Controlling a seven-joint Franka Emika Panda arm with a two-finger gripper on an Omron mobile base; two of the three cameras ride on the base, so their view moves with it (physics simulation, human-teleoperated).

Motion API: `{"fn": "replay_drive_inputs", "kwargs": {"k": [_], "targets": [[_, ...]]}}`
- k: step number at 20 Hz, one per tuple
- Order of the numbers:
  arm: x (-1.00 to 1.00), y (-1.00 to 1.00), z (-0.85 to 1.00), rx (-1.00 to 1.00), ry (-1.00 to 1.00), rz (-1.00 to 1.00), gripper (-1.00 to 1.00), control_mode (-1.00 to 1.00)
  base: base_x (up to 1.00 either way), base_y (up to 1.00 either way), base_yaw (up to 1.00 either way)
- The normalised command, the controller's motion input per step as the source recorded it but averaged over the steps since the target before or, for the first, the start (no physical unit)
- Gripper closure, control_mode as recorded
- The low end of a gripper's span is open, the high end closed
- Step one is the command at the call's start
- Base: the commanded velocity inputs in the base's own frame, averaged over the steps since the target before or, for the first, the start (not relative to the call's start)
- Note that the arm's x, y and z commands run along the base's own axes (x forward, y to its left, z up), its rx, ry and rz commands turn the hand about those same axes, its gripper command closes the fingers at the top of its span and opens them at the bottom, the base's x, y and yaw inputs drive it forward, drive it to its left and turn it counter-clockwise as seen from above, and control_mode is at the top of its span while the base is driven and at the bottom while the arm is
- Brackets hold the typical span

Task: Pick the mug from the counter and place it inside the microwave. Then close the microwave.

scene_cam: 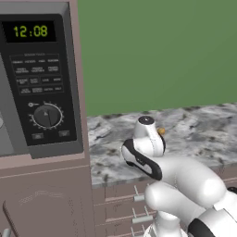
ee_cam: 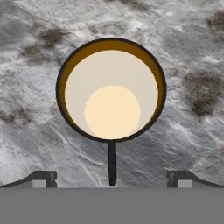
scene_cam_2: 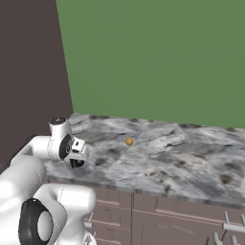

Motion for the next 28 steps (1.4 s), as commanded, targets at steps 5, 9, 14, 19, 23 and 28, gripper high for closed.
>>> {"fn": "replay_drive_inputs", "kwargs": {"k": [5, 9, 14, 19, 23, 28], "targets": [[0.03, 0.0, -0.1, 0.0, 0.0, 0.0, -1.0, -1.0, 0.0, 0.0, 0.0], [0.0, 0.0, -0.3, 0.0, 0.0, 0.0, -1.0, -1.0, 0.0, 0.0, 0.0], [0.01, 0.0, -0.16, 0.0, 0.0, 0.0, -1.0, -1.0, 0.0, 0.0, 0.0], [0.0, 0.0, 0.0, 0.0, 0.0, 0.0, 1.0, -1.0, 0.0, 0.0, 0.0], [0.0, 0.0, 0.0, 0.0, 0.0, 0.0, 1.0, -1.0, 0.0, 0.0, 0.0], [0.0, 0.0, 0.0, 0.0, 0.0, 0.0, 1.0, -1.0, 0.0, 0.0, 0.0]]}}
